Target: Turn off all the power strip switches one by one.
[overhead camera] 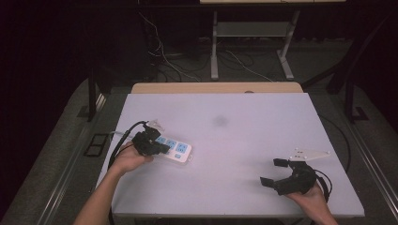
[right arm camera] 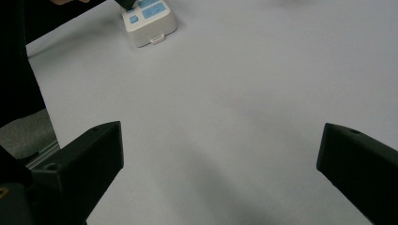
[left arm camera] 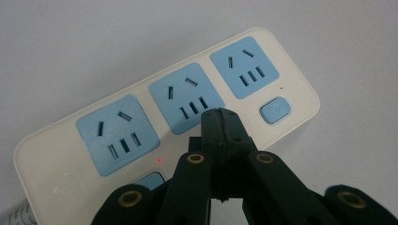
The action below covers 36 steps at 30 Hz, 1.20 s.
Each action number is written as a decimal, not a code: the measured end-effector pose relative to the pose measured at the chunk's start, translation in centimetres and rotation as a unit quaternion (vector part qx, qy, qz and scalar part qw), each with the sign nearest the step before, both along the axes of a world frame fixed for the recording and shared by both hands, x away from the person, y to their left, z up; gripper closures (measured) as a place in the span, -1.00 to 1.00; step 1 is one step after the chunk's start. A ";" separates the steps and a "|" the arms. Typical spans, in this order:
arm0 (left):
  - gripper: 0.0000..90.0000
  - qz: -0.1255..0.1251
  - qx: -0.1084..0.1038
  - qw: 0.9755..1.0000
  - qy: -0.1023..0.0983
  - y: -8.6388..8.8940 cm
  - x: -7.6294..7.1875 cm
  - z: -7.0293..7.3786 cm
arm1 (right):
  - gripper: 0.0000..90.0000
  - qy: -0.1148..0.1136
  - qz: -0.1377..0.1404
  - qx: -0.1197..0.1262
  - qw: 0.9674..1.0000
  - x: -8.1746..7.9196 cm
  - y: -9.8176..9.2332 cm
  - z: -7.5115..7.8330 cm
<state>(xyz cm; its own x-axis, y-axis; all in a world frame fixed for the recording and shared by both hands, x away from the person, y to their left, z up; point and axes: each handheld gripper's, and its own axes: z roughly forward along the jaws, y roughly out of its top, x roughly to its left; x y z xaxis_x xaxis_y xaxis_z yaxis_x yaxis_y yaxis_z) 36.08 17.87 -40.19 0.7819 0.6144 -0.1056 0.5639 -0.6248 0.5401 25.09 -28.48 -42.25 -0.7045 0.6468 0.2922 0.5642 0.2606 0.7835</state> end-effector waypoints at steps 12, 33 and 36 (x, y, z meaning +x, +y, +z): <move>0.99 0.011 -0.004 1.000 0.012 0.0 0.1 -0.2 | -0.98 0.000 0.004 0.000 1.000 -0.1 0.2 0.0; 0.99 0.006 -0.002 1.000 0.003 0.1 -0.2 -0.1 | -0.98 0.002 0.000 0.002 1.000 0.1 0.0 0.0; 0.99 -0.003 0.000 1.000 -0.006 -0.1 -0.6 0.4 | -0.98 0.003 -0.001 0.002 1.000 0.1 0.0 0.0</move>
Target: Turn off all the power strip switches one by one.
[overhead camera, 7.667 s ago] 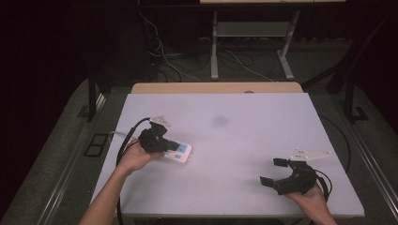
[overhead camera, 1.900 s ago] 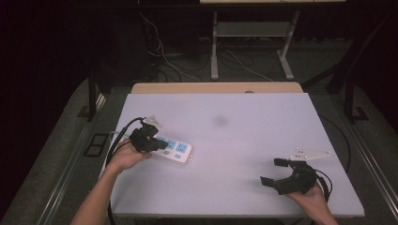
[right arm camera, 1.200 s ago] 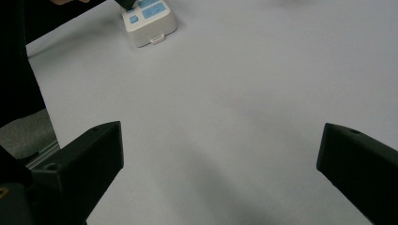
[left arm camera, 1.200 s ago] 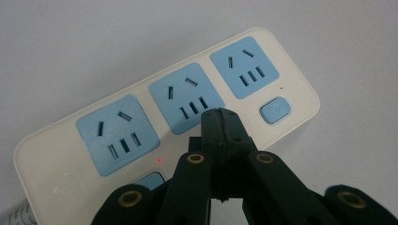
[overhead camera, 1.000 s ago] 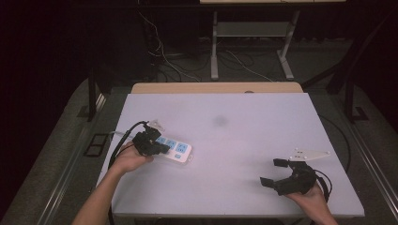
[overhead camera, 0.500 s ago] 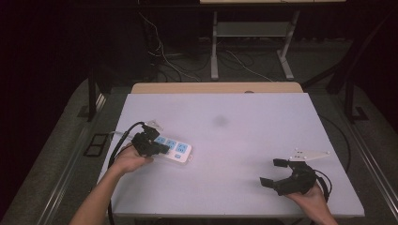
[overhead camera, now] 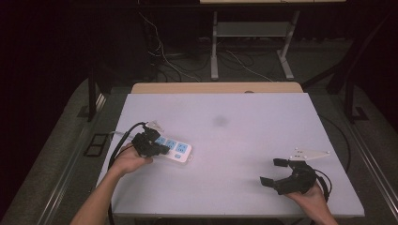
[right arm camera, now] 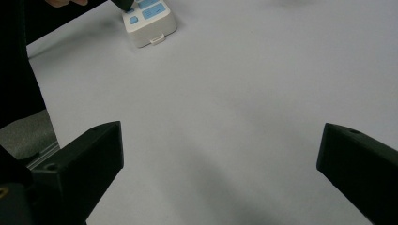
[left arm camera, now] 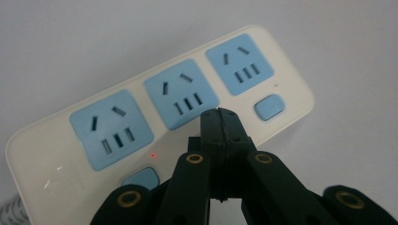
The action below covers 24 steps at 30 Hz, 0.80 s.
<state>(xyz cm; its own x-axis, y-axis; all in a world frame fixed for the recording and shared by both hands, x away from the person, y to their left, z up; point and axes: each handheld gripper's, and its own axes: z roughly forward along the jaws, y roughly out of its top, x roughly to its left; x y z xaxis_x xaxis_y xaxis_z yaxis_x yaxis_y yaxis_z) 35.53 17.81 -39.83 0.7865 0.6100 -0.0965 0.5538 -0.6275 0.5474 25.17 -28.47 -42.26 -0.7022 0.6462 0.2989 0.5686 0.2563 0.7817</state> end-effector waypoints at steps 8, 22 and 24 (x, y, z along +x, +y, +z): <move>0.99 -0.007 -0.009 1.000 0.000 0.0 -0.1 0.7 | -0.98 0.000 -0.002 0.001 1.000 0.0 0.0 0.0; 0.99 -0.003 0.001 1.000 -0.017 1.0 0.1 3.0 | -0.98 0.000 -0.002 0.000 1.000 0.0 -0.1 0.0; 0.99 0.000 0.003 1.000 -0.019 1.3 0.1 3.4 | -0.98 0.000 -0.002 0.000 1.000 0.0 -0.1 0.0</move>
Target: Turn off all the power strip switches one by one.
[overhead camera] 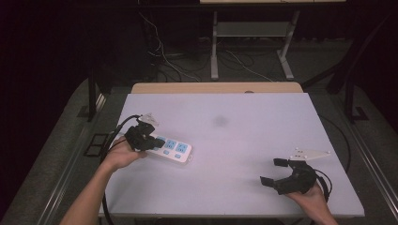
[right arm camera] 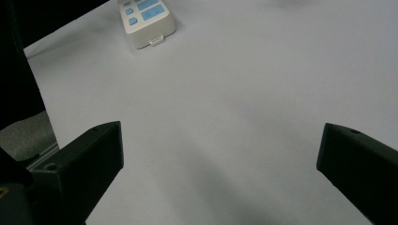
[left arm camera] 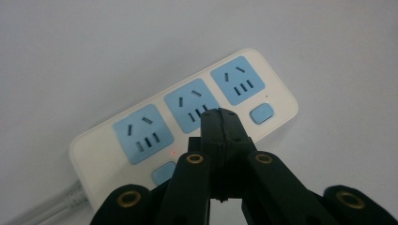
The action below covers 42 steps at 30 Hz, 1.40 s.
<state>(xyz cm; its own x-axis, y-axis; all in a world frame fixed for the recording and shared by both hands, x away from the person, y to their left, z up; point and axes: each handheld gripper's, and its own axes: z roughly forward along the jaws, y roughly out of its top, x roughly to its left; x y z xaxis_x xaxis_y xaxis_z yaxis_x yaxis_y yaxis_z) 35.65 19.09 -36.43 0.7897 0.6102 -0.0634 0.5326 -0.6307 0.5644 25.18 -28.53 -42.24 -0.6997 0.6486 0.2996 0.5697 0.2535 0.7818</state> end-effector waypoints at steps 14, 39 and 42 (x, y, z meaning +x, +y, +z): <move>0.99 0.020 0.007 1.000 -0.011 1.7 0.6 1.1 | -0.98 0.000 0.001 0.000 1.000 0.0 0.0 0.0; 0.99 0.046 -0.006 0.999 -0.001 2.8 1.3 -1.2 | -0.98 0.001 0.000 -0.003 1.000 0.0 0.0 -0.1; 0.99 0.045 -0.004 0.999 0.002 2.8 1.3 -1.6 | -0.98 0.001 0.001 -0.003 1.000 0.0 0.0 -0.1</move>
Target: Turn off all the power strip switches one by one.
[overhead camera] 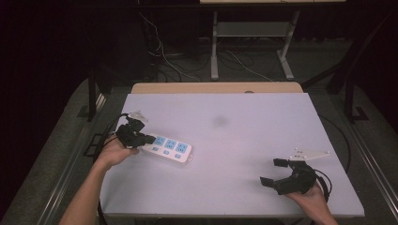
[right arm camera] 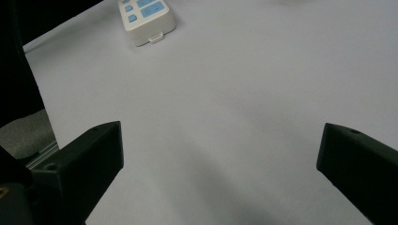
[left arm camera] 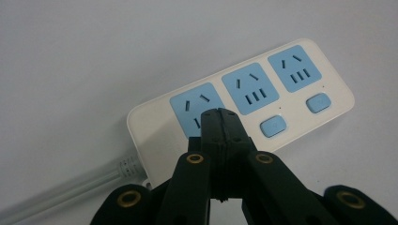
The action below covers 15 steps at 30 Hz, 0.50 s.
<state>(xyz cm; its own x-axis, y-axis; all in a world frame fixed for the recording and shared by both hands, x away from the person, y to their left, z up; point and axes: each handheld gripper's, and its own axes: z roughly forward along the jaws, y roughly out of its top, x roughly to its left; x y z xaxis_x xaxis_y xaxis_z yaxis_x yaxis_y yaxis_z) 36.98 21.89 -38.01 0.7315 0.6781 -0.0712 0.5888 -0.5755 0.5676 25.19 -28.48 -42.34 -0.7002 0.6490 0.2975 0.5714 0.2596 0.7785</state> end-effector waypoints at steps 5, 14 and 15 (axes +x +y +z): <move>0.99 -0.001 0.002 1.000 0.006 -0.1 -0.1 -0.6 | -0.98 0.000 0.001 -0.001 1.000 0.0 0.0 0.0; 0.98 -0.002 0.003 1.000 0.013 -0.2 -0.1 -1.4 | -0.98 0.001 0.002 -0.002 1.000 0.0 0.0 0.0; 0.98 -0.003 0.003 1.000 0.013 -0.2 -0.1 -1.5 | -0.98 0.001 0.002 -0.002 1.000 0.0 0.0 0.0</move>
<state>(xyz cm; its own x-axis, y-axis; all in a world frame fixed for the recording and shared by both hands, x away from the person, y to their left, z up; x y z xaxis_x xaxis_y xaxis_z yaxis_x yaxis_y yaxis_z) 36.88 21.65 -39.51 0.7330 0.6747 -0.0863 0.6005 -0.5824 0.5479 25.18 -28.43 -42.37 -0.7019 0.6473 0.2972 0.5723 0.2641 0.7764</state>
